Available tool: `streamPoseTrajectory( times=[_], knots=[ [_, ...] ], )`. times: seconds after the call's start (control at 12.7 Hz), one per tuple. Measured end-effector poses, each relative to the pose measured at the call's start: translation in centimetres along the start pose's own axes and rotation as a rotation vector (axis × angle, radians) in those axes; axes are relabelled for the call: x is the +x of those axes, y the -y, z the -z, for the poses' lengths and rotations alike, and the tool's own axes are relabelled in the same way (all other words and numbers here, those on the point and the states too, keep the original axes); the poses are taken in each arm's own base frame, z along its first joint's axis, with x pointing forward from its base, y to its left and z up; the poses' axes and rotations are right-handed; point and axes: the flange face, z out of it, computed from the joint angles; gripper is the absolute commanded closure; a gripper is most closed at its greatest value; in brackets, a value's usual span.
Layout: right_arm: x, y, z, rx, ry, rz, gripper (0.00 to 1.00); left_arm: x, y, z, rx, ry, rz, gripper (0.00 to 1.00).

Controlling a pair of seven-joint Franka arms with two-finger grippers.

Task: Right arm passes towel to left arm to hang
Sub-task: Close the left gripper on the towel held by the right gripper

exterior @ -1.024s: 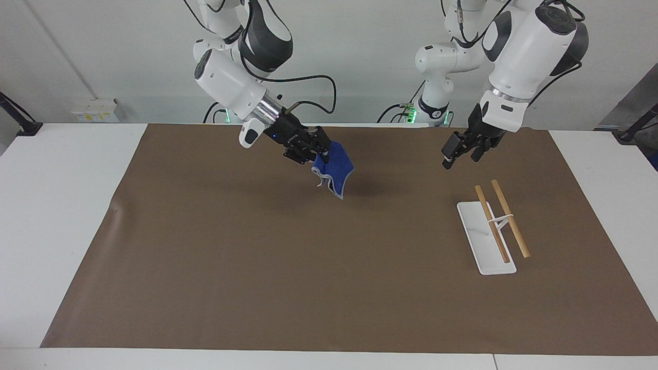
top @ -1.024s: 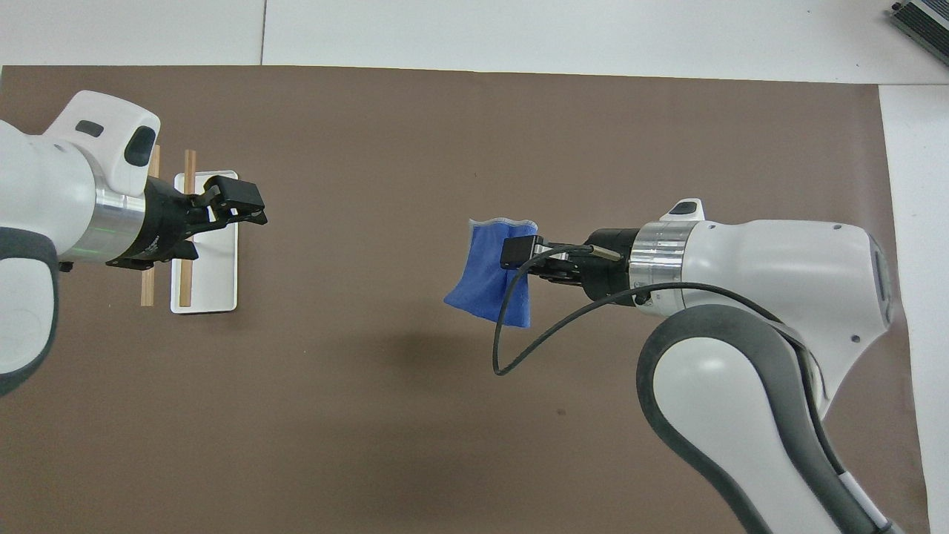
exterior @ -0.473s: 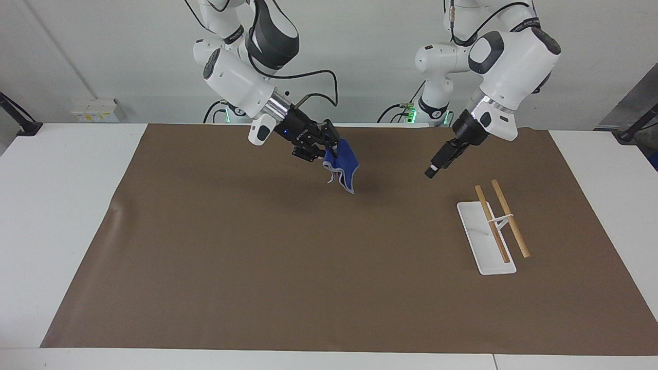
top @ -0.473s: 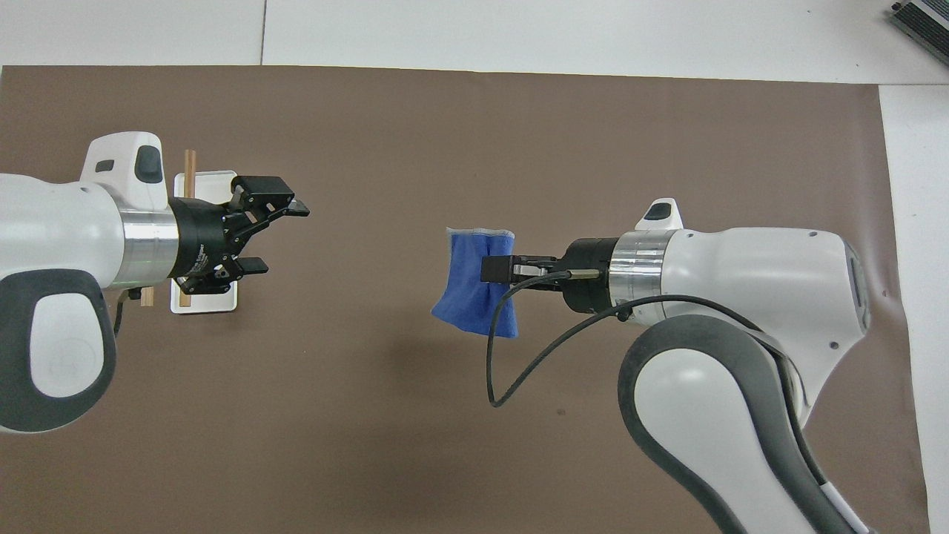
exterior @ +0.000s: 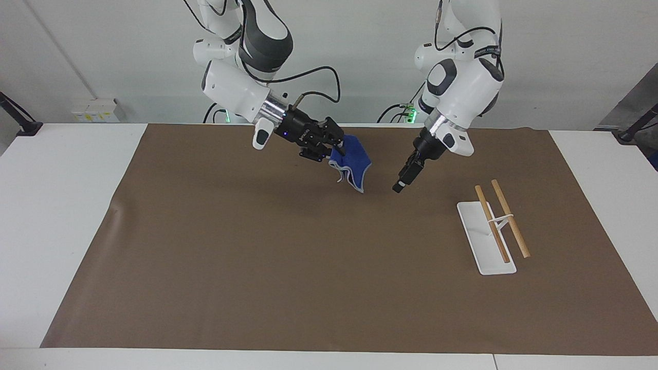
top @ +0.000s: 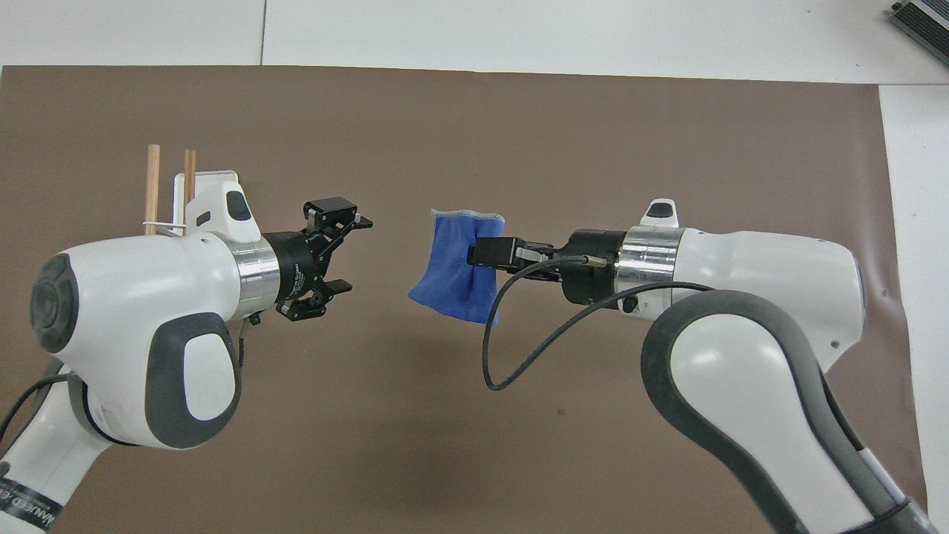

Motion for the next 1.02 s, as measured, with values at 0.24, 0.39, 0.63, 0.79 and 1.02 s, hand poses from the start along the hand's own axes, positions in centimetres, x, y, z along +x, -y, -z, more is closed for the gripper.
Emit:
streamPoseTrajectory(
  times=[0.24, 0.39, 0.63, 0.79, 1.02],
  knots=[
    [0.0, 0.0, 0.0, 0.005, -0.005, -0.005, 1.0, -0.1, -0.1, 0.0, -0.021, 0.031, 0.182, 0.0],
    [0.0, 0.0, 0.0, 0.005, -0.005, -0.005, 1.0, -1.3, -0.2, -0.2, -0.025, 0.042, 0.217, 0.0],
    [0.0, 0.0, 0.0, 0.005, -0.005, -0.006, 1.0, -4.2, -0.2, -0.9, -0.025, 0.061, 0.262, 0.0],
    [0.0, 0.0, 0.0, 0.005, -0.005, -0.014, 1.0, -6.1, 0.1, -1.4, -0.012, 0.076, 0.31, 0.0],
    [0.0, 0.1, 0.0, 0.005, -0.005, -0.014, 1.0, -7.3, 0.2, -1.5, -0.005, 0.085, 0.346, 0.0]
  ],
)
